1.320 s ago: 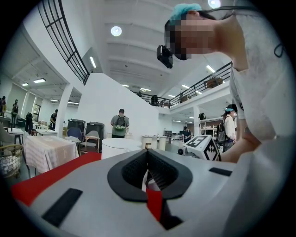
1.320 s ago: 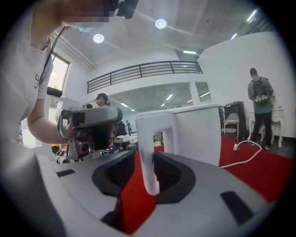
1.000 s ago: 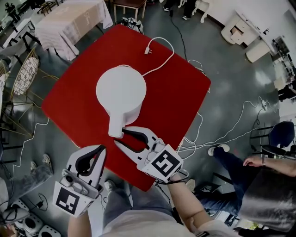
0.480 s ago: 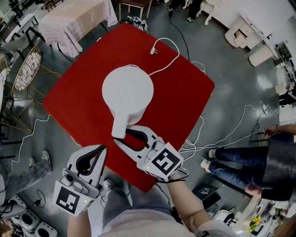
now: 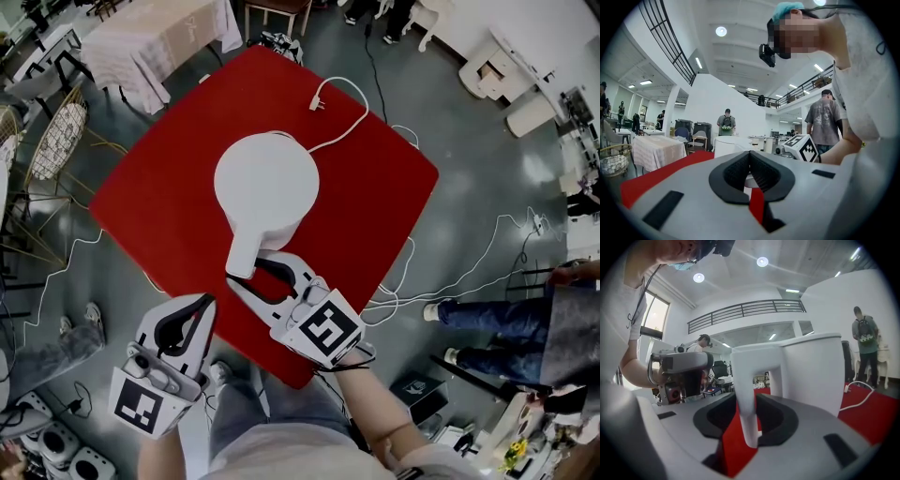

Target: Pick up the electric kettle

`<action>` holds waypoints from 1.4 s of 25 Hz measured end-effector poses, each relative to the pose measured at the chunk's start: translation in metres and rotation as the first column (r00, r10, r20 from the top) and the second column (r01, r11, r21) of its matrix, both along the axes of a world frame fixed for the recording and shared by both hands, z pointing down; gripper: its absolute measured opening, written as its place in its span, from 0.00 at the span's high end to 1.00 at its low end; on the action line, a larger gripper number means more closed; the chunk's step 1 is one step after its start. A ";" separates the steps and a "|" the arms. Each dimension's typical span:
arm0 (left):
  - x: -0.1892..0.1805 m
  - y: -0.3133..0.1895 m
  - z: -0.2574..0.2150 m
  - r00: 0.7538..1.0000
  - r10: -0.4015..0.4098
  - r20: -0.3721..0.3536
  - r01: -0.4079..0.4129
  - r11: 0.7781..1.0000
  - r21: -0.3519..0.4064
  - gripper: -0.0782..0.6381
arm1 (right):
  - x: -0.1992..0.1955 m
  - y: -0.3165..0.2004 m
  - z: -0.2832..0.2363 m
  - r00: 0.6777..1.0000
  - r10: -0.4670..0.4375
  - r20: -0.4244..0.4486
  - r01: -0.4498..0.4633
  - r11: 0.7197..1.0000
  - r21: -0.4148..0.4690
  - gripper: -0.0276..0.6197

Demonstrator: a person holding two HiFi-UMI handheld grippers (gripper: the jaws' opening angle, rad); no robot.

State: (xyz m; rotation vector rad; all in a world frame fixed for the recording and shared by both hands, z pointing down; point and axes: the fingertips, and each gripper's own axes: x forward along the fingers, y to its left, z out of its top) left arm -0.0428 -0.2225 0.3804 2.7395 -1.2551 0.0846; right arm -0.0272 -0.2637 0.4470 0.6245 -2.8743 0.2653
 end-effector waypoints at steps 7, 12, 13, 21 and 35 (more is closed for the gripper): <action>-0.009 0.003 0.000 1.000 -0.018 -0.002 0.018 1.000 -0.001 0.88 | -0.011 -0.007 0.000 0.999 0.040 0.010 -0.040 0.999 0.001 0.76; -0.018 0.005 0.003 0.999 -0.032 -0.003 0.032 0.999 -0.008 0.88 | -0.018 -0.011 0.001 0.998 0.058 0.024 -0.058 0.998 -0.012 0.76; -0.019 0.005 0.003 0.999 -0.035 -0.004 0.035 0.999 -0.008 0.88 | -0.019 -0.012 0.002 0.998 0.062 0.028 -0.061 0.998 -0.016 0.76; -0.027 0.008 0.007 0.999 -0.053 0.004 0.053 0.999 -0.013 0.88 | -0.018 -0.013 0.003 0.999 0.047 0.023 -0.047 0.999 0.005 0.78; -0.033 0.005 0.006 0.997 -0.070 0.031 0.070 0.997 -0.006 0.88 | -0.025 -0.012 -0.007 0.999 -0.013 -0.042 0.019 0.987 0.162 0.82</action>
